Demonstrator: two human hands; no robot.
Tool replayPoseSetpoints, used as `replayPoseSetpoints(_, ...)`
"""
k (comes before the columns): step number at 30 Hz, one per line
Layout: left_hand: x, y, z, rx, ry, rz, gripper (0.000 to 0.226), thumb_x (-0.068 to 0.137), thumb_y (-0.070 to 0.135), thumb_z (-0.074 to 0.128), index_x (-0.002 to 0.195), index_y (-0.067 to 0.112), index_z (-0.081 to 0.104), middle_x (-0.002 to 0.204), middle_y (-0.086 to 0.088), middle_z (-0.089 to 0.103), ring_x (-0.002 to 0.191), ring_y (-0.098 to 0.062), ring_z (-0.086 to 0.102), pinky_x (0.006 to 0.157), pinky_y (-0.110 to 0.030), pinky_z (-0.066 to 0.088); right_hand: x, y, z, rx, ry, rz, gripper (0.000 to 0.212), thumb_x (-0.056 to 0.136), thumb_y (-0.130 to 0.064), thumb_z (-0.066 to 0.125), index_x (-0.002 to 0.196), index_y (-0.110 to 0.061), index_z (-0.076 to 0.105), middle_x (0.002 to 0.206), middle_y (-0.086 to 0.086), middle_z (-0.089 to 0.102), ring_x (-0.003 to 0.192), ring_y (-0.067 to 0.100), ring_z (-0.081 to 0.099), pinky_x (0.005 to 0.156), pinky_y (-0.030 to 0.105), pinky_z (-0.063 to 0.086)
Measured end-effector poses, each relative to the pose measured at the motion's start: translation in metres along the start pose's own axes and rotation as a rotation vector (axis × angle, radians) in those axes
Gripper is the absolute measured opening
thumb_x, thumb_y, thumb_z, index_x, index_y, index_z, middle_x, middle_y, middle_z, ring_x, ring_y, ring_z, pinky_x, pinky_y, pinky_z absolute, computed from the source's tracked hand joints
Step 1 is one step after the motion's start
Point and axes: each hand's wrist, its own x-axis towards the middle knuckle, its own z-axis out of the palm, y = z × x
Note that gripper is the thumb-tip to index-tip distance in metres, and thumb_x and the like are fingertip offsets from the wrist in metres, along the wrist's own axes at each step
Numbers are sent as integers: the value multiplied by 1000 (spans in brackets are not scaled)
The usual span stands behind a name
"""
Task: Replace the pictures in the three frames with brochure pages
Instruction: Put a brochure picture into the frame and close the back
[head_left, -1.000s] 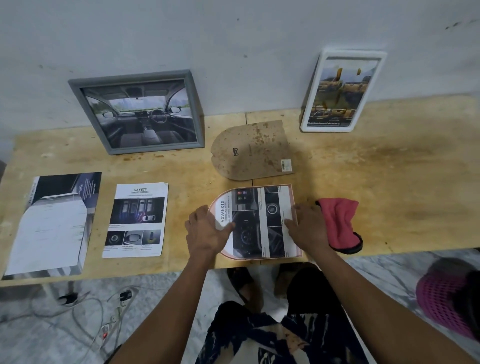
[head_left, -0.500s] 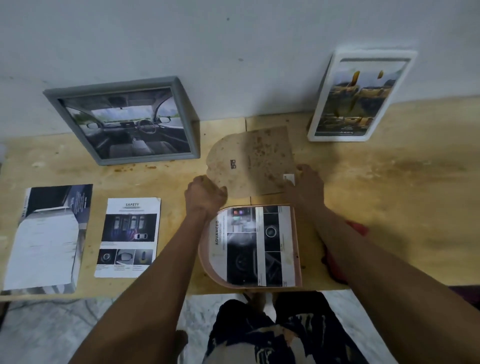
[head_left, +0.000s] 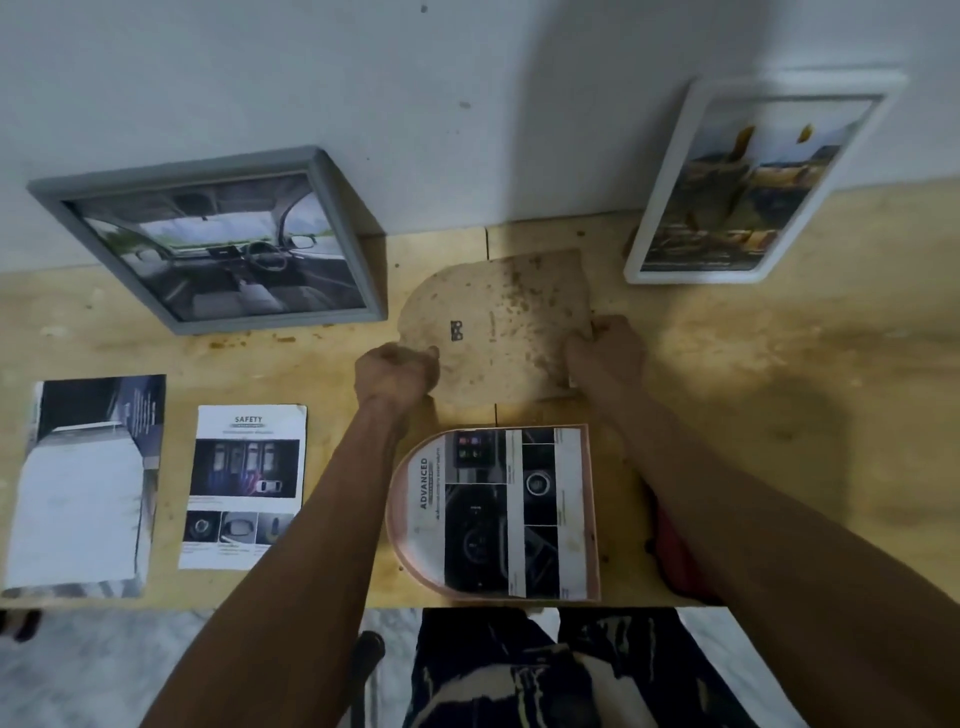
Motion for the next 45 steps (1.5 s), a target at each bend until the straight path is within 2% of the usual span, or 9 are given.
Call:
replayPoseSetpoints(5, -15, 4, -15, -33, 80, 23, 73, 66, 19, 92, 128, 9, 53, 119, -9, 66, 105, -26, 65, 89, -42, 59, -16, 0, -1, 99, -8, 5, 38, 85, -26, 60, 119, -11, 54, 109, 3, 61, 78, 9, 57, 50, 19, 40)
replayPoseSetpoints(12, -65, -39, -61, -167, -39, 76, 64, 61, 5, 92, 109, 14, 51, 104, -15, 71, 90, -32, 70, 81, -49, 61, -90, 29, -8, 116, -20, -73, 62, 84, -31, 66, 137, -19, 35, 105, -7, 49, 95, 16, 53, 79, 32, 43)
replayPoseSetpoints(18, -110, -102, -77, -136, -73, 110, 58, 60, 1, 92, 101, 11, 52, 93, -20, 71, 68, -26, 63, 65, -41, 57, -149, 82, -7, 231, -39, -8, 59, 61, -42, 75, 109, -31, 44, 110, 2, 60, 93, 27, 65, 73, 48, 59)
replayPoseSetpoints(20, -123, -120, -77, -121, -93, 118, 57, 61, 0, 91, 105, 5, 54, 86, -19, 69, 63, -26, 60, 62, -43, 57, -162, 98, -10, 202, -44, -75, 70, 60, -40, 74, 120, -37, 37, 118, 2, 57, 97, 28, 65, 76, 50, 59)
replayPoseSetpoints(25, -135, -149, -70, 9, -114, 152, 47, 69, 22, 88, 105, 17, 59, 91, -4, 69, 84, -24, 68, 79, -44, 60, -184, 127, -29, 253, 12, -205, 64, 86, -6, 71, 141, -12, 38, 121, 2, 53, 86, 7, 59, 55, 11, 51)
replayPoseSetpoints(29, -128, -155, -69, 112, -3, 245, 40, 78, 28, 83, 110, 15, 63, 99, -4, 69, 86, -25, 68, 82, -37, 58, -168, 146, -36, 231, 93, -196, 65, 78, -14, 77, 136, -23, 49, 117, -4, 61, 103, 23, 61, 68, 31, 55)
replayPoseSetpoints(34, -112, -152, -71, 376, 103, 308, 49, 83, 33, 78, 122, 9, 61, 122, -16, 63, 104, -34, 63, 88, -40, 56, -155, 156, -43, 194, 93, -197, 63, 83, 0, 71, 138, -18, 45, 118, 1, 59, 89, 9, 62, 51, 15, 51)
replayPoseSetpoints(39, -106, -145, -65, 458, 50, 276, 48, 81, 21, 80, 122, 4, 60, 125, -16, 66, 109, -37, 64, 87, -44, 58, -145, 163, -43, 106, 128, -201, 63, 77, -13, 78, 132, -23, 49, 123, -2, 59, 107, 19, 61, 84, 36, 57)
replayPoseSetpoints(45, -107, -142, -61, 436, 80, 214, 46, 73, 16, 85, 111, 10, 60, 120, -14, 67, 104, -35, 64, 84, -41, 58, -138, 158, -36, -19, 137, -152, 63, 76, -29, 77, 133, -20, 50, 118, 0, 64, 104, 25, 62, 88, 40, 54)
